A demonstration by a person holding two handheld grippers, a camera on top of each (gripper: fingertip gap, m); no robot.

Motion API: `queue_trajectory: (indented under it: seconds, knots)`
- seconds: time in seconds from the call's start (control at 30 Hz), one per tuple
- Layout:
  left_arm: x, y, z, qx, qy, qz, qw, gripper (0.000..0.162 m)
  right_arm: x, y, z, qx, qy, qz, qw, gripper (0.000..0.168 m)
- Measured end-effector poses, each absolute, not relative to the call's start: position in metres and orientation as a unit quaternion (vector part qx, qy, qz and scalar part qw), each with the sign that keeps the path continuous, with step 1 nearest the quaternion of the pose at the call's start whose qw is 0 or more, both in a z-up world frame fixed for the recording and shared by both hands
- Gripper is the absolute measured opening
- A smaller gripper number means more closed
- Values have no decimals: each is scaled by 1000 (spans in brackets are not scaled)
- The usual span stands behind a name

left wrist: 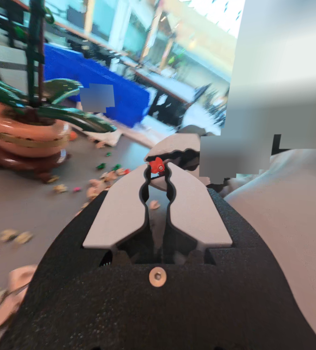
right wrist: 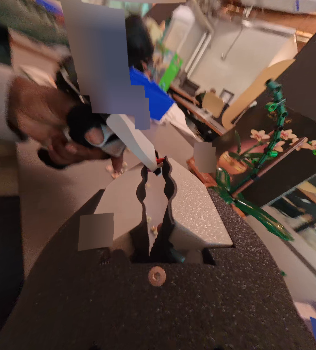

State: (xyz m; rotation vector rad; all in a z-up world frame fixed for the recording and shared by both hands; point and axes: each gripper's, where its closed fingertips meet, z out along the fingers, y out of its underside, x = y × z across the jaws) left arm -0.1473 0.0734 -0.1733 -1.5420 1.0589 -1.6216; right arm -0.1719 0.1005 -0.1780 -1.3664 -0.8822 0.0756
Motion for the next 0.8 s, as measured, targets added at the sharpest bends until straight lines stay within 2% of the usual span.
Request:
queue_trajectory:
  seconds: [0.03,0.23,0.37,0.53,0.8]
  knots:
    - [-148,77,-181,-605,424,-573,354,13,-172,102,-185,-618,-404,3,674,15]
    - [-149,78,-189,-626,429,-525,386,11,-172,101,-195,-639,-395,27,659,16]
    - [-152,76,-193,-627,439,-527,369,11,-174,99,-201,-648,-417,17,637,17]
    - [-153,63,-189,-610,451,-576,304,11,-176,90,-197,-571,-500,-52,649,16]
    - [-149,59,-191,-620,471,-573,257,11,-171,86,-199,-505,-622,-140,583,15]
